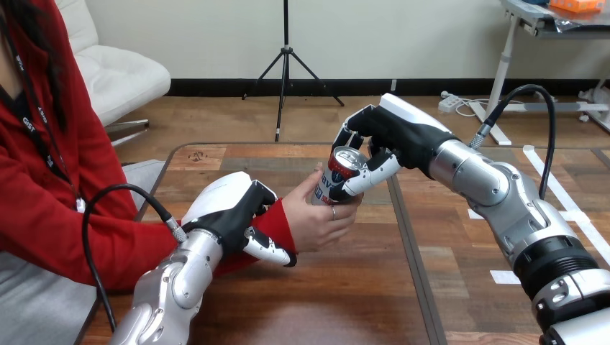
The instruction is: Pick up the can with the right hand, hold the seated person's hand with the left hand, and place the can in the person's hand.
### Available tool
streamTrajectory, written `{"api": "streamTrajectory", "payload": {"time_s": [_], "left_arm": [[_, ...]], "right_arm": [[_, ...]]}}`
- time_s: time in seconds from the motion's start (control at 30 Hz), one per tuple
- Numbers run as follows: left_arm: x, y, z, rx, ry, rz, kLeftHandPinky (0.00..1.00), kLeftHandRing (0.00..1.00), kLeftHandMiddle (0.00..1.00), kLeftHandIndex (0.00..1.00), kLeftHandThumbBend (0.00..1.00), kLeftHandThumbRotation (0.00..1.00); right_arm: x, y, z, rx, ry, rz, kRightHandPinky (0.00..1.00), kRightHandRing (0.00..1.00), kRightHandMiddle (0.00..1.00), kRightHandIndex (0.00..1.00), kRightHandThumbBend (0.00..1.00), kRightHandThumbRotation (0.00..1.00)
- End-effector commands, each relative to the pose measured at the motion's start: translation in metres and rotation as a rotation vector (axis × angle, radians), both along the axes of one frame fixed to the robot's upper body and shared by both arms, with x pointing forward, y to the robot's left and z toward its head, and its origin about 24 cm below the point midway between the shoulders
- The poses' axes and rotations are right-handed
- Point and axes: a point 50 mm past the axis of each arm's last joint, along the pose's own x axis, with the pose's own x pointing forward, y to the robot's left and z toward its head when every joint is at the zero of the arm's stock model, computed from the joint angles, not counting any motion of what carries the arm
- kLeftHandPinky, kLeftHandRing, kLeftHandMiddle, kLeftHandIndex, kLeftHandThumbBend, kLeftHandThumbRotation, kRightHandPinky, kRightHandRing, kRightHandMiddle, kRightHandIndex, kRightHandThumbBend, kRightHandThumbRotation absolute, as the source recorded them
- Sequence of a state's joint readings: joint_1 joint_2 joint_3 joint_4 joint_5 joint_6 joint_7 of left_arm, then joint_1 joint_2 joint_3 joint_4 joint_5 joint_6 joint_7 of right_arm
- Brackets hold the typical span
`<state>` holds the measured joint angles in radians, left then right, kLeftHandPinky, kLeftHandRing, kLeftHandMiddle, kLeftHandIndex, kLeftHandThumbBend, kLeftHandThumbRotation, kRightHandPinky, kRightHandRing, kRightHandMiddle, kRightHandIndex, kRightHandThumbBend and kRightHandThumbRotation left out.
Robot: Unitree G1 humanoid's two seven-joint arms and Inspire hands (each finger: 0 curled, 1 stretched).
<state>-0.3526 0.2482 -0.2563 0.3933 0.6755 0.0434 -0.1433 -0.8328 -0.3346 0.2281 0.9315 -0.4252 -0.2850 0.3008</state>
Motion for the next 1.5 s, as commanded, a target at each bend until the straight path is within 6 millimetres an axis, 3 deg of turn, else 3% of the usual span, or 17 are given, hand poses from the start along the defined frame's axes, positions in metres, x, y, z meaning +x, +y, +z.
{"api": "streamTrajectory", "payload": {"time_s": [0.0, 0.57, 0.93, 1.17, 1.47], "left_arm": [[0.026, -0.068, 0.173, -0.263, -0.618, -0.227, 0.21, 0.27, 0.35, 0.34, 0.64, 0.00], [0.026, -0.068, 0.169, -0.255, -0.612, -0.223, 0.22, 0.27, 0.35, 0.34, 0.64, 0.00], [0.026, -0.067, 0.166, -0.256, -0.594, -0.227, 0.22, 0.28, 0.36, 0.35, 0.67, 0.00], [0.025, -0.063, 0.162, -0.205, -0.594, -0.243, 0.25, 0.31, 0.39, 0.39, 0.68, 0.00], [0.020, -0.052, 0.155, -0.147, -0.610, -0.253, 0.34, 0.42, 0.50, 0.55, 0.73, 0.30]], "right_arm": [[0.006, 0.046, 0.086, 0.112, -0.328, 0.160, 0.06, 0.10, 0.15, 0.19, 0.64, 0.00], [0.008, 0.041, 0.082, 0.116, -0.301, 0.144, 0.12, 0.17, 0.23, 0.27, 0.66, 0.00], [0.008, 0.037, 0.081, 0.107, -0.289, 0.120, 0.25, 0.31, 0.37, 0.42, 0.68, 0.00], [0.009, 0.034, 0.082, 0.119, -0.272, 0.102, 0.31, 0.37, 0.42, 0.45, 0.68, 0.04], [0.007, 0.029, 0.082, 0.124, -0.275, 0.091, 0.35, 0.42, 0.47, 0.49, 0.68, 0.28]]}}
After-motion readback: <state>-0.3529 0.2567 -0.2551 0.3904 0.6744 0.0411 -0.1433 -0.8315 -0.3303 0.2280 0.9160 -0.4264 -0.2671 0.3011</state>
